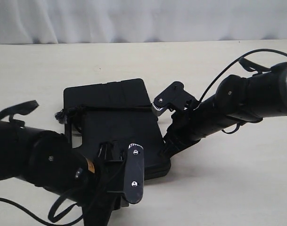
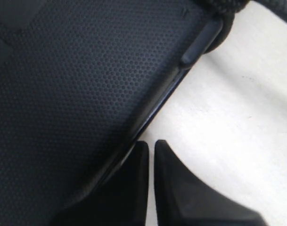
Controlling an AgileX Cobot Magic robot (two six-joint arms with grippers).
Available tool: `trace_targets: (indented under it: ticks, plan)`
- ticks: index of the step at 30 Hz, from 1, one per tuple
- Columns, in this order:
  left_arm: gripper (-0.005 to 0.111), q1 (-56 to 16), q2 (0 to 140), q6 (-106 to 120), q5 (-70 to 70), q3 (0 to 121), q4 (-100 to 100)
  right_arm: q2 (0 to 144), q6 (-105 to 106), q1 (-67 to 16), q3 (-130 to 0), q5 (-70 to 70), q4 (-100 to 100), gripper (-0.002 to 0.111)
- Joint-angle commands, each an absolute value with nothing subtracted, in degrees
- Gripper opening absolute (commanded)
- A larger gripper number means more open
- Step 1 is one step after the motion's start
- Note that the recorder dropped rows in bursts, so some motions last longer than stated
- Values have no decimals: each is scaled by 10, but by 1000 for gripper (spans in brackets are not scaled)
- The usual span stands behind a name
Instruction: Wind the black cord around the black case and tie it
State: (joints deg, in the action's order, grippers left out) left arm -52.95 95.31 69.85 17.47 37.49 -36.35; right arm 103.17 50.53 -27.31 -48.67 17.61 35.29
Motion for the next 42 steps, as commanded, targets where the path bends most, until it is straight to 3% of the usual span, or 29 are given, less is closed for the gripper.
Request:
trace_targets:
  ticks: [1, 7, 15, 25, 30, 42]
  plan:
    - [0, -534, 1004, 705, 81, 373, -370, 1031, 515, -273, -487, 172, 350, 4]
    - [0, -528, 1029, 705, 0, 373, -357, 1031, 515, -273, -487, 169, 350, 4]
    - [0, -445, 1029, 695, -18, 373, -384, 1031, 514, -273, -487, 160, 350, 4]
    - [0, -440, 1021, 694, 22, 373, -387, 1076, 509, -273, -490, -35, 432, 4]
    - [0, -440, 944, 681, 58, 369, -388, 1117, 510, -273, -548, 12, 448, 4]
    - [0, -394, 812, 579, -110, 285, -407, 1194, 501, -274, -662, 62, 448, 4]
